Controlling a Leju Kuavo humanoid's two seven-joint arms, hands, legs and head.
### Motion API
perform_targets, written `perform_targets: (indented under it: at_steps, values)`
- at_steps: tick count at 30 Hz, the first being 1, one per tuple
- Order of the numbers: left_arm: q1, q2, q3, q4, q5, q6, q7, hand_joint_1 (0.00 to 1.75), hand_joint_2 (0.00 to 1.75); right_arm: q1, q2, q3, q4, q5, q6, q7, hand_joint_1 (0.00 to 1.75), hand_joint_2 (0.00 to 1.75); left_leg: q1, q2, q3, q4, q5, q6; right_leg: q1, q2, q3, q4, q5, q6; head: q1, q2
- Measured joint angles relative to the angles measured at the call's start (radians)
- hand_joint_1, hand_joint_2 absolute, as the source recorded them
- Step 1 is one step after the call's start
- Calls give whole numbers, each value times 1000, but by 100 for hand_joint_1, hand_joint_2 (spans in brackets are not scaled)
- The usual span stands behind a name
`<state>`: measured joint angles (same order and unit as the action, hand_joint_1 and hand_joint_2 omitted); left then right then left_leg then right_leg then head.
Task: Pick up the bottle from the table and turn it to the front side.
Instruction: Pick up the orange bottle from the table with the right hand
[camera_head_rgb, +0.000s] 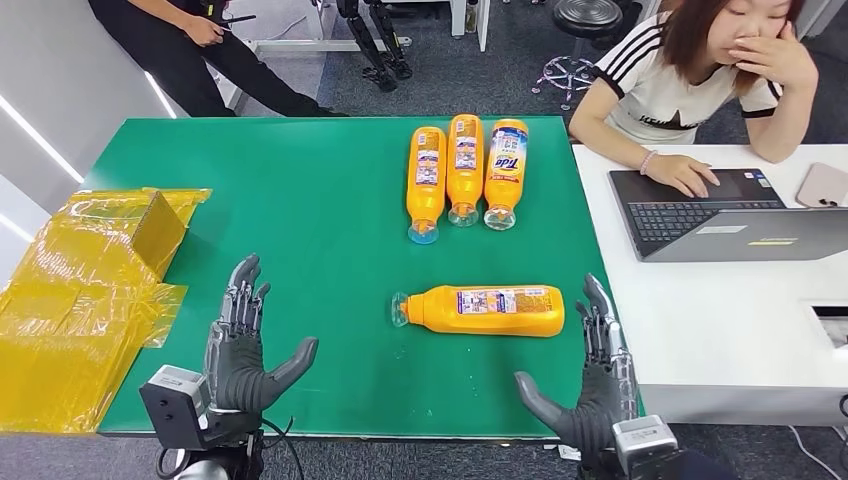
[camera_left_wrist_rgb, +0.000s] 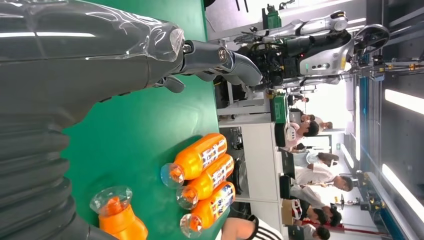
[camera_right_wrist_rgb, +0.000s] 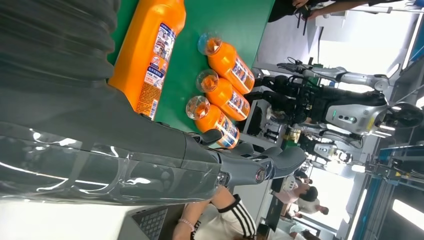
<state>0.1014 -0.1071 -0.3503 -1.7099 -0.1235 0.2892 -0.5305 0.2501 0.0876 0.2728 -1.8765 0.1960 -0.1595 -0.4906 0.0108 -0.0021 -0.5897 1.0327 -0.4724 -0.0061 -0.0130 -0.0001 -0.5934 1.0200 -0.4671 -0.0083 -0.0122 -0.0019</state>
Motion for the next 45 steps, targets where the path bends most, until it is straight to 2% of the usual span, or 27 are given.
perform_targets:
  at_steps: [8, 11, 14, 18, 20, 25, 30, 34, 39, 42, 45]
  values:
    - [0, -4, 4, -5, -4, -4, 2, 0, 175, -6, 2, -2, 0, 11, 2, 0, 0, 175, 0, 0, 0, 0, 0, 0, 0, 0, 0, 0, 0, 0, 0, 0]
    - [-3, -6, 5, -5, -8, -13, 5, 0, 175, -17, 2, -2, 2, 80, -7, 19, 0, 175, 0, 0, 0, 0, 0, 0, 0, 0, 0, 0, 0, 0, 0, 0]
    - [-14, -10, 5, -3, -11, -25, 6, 0, 175, -56, 1, -2, 19, 238, -23, 83, 0, 175, 0, 0, 0, 0, 0, 0, 0, 1, 0, 0, 0, 0, 0, 0]
    - [-34, -14, -1, 10, -10, -41, 5, 0, 175, -150, -10, 3, 89, 445, -8, 222, 0, 175, 0, 1, 1, 0, 1, 0, 0, 1, 0, 0, 2, 0, 0, 0]
    - [-45, -14, -9, 20, -8, -48, 5, 0, 175, -199, -20, 6, 131, 488, 9, 271, 0, 175, 0, 1, 1, 0, 2, 0, 0, 1, 0, 0, 2, -1, 0, 0]
    - [-63, -14, -20, 41, -3, -55, 5, 0, 175, -280, -39, 11, 207, 517, 33, 320, 0, 175, 0, 1, 0, 1, 2, 0, 0, 1, 0, 0, 2, -1, 0, 0]
    - [-101, -12, -33, 72, 15, -80, 13, 0, 175, -396, -103, 50, 330, 522, 158, 438, 0, 175, 0, 1, 0, 1, 3, 0, 0, 1, 0, 0, 3, 0, 0, 0]
    - [-142, -10, -52, 111, 32, -97, 22, 0, 175, -547, -179, 113, 505, 477, 340, 489, 0, 175, 0, 1, 0, 1, 4, 1, 0, 1, 0, 0, 5, 1, 0, 0]
    - [-181, -4, -75, 162, 53, -113, 28, 0, 175, -761, -266, 229, 734, 433, 571, 507, 0, 175, 0, 0, -1, 2, 6, 2, 0, 1, 0, 0, 7, 2, 0, 0]
    - [-204, -3, -86, 187, 63, -116, 32, 0, 175, -879, -296, 300, 845, 410, 636, 518, 0, 175, 0, 0, -1, 2, 6, 2, 0, 0, 0, 0, 7, 2, 0, 0]
    - [-215, -3, -93, 202, 67, -117, 36, 0, 175, -947, -311, 344, 912, 403, 651, 525, 0, 175, 0, -1, -1, 2, 6, 2, 0, 1, -1, 0, 7, 2, 0, 0]
